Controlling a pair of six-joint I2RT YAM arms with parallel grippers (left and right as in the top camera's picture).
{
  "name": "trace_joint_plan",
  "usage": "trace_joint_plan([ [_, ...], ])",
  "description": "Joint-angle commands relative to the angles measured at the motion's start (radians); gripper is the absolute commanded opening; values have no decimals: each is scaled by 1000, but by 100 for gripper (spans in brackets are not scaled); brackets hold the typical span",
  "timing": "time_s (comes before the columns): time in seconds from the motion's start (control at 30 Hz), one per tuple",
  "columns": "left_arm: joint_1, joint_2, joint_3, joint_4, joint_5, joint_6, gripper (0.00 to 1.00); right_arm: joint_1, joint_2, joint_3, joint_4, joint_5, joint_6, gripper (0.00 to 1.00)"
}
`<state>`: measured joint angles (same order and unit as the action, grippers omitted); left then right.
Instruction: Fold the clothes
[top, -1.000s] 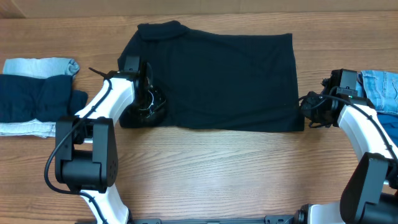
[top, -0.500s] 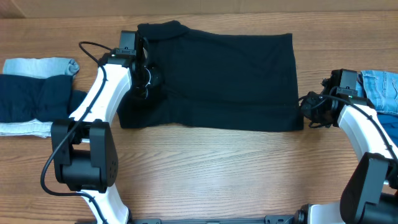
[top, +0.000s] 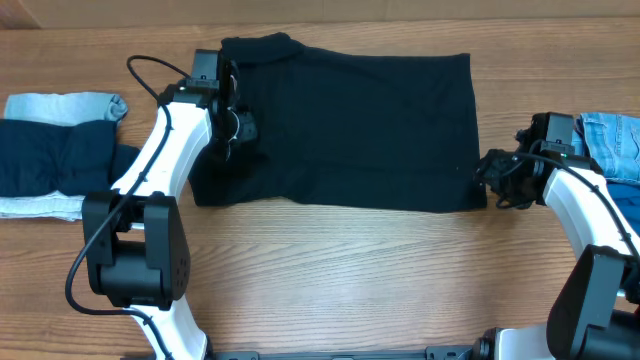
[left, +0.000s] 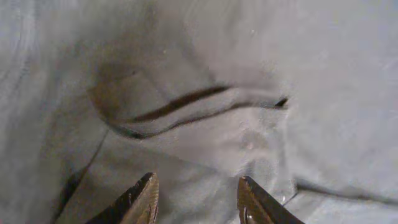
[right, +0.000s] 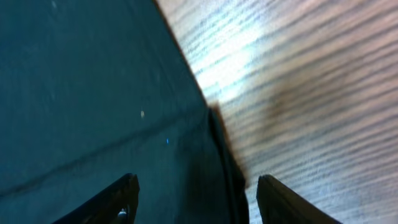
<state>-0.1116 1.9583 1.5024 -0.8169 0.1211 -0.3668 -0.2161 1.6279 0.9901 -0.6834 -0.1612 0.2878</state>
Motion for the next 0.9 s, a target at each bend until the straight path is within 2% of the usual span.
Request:
trace_joint_plan([
  [0.0, 12, -2, 21, -69, -54, 64, 52, -2, 3, 24, -34, -98, 3, 65],
  [0.1, 43, -2, 2, -150, -55, 58, 47, 6, 3, 24, -100, -155, -5, 65],
  [0.17, 101, -2, -2, -148, -41, 56, 49, 21, 3, 24, -116, -155, -8, 66],
  [0.2, 143, -2, -2, -122, 17, 79, 55, 31, 3, 24, -115, -155, -8, 66],
  [0.33, 210, -1, -2, -109, 109, 224, 56, 71, 3, 24, -114, -155, -8, 66],
  [0.43, 173, 0, -2, -58, 162, 225, 40, 84, 3, 24, -95, -155, -8, 66],
  [0.53, 97, 11, -2, 24, 150, 225, 38, 84, 3, 24, -85, -155, -8, 66],
  [0.57, 74, 29, -2, 40, 132, 225, 34, 84, 3, 24, -86, -155, -8, 66],
  [0.6, 60, 49, -2, 48, 135, 224, 29, 84, 3, 24, -86, -155, -8, 66],
  [0.67, 24, 115, -2, 46, 142, 221, 4, 84, 3, 24, -85, -154, -8, 66],
  [0.77, 6, 174, -2, 77, 142, 221, 4, 84, 3, 24, -73, -154, -8, 66],
  [0.87, 6, 180, -2, 180, 142, 221, 4, 84, 3, 24, -70, -154, -8, 66],
])
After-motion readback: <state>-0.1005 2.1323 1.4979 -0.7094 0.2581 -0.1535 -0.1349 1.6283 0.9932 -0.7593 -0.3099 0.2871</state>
